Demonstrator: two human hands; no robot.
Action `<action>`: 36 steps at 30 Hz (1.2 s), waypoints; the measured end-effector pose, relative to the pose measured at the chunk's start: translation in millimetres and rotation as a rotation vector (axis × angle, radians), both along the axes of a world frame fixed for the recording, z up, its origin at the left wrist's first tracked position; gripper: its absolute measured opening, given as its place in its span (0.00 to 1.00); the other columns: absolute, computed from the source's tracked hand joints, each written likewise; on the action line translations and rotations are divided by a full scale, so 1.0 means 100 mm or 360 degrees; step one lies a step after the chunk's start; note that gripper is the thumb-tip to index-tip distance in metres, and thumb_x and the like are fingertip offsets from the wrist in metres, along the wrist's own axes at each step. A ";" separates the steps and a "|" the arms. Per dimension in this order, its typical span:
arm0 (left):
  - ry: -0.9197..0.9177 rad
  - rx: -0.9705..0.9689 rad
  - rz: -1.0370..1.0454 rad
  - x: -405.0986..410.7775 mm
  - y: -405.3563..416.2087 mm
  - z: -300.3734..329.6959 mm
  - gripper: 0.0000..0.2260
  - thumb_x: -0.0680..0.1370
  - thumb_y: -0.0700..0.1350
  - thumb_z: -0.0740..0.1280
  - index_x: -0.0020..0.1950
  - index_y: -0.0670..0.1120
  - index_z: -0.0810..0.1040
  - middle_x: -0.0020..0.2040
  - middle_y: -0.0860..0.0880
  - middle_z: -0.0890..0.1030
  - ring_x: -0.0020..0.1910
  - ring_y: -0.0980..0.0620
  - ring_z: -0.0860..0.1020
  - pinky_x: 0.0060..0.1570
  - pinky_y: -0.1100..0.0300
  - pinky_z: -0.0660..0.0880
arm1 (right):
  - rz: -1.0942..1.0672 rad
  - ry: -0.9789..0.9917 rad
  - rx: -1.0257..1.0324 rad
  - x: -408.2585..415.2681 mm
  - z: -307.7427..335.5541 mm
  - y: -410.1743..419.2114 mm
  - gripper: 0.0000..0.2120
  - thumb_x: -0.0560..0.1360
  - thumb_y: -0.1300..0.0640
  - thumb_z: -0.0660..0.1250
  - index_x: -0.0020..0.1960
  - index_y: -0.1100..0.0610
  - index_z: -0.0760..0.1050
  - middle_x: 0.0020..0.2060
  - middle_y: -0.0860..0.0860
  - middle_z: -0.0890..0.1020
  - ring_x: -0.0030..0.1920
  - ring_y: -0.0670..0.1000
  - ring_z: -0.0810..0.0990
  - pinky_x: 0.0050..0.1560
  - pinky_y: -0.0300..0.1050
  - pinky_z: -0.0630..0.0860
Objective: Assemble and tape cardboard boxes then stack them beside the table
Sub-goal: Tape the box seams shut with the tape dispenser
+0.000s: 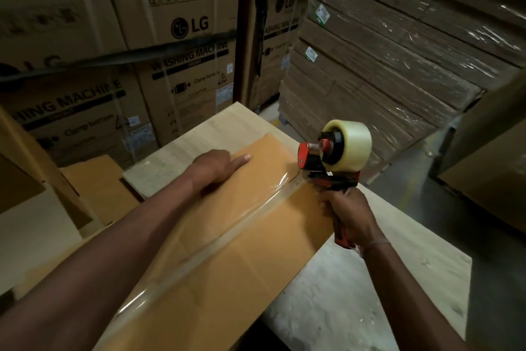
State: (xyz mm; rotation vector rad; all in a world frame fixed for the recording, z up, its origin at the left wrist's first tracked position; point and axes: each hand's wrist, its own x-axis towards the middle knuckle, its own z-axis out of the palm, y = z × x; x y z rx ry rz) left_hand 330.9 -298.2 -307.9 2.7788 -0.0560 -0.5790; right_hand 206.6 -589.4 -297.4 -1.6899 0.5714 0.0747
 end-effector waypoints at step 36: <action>0.0256 -0.2120 0.0931 0.61 -0.61 0.20 0.07 0.80 0.42 0.71 0.53 0.40 0.86 0.48 0.39 0.88 0.46 0.47 0.88 0.54 0.56 0.82 | 0.0462 -0.0131 -0.0159 1.25 0.23 0.40 0.13 0.73 0.63 0.73 0.34 0.52 0.75 0.18 0.44 0.72 0.18 0.41 0.69 0.30 0.39 0.65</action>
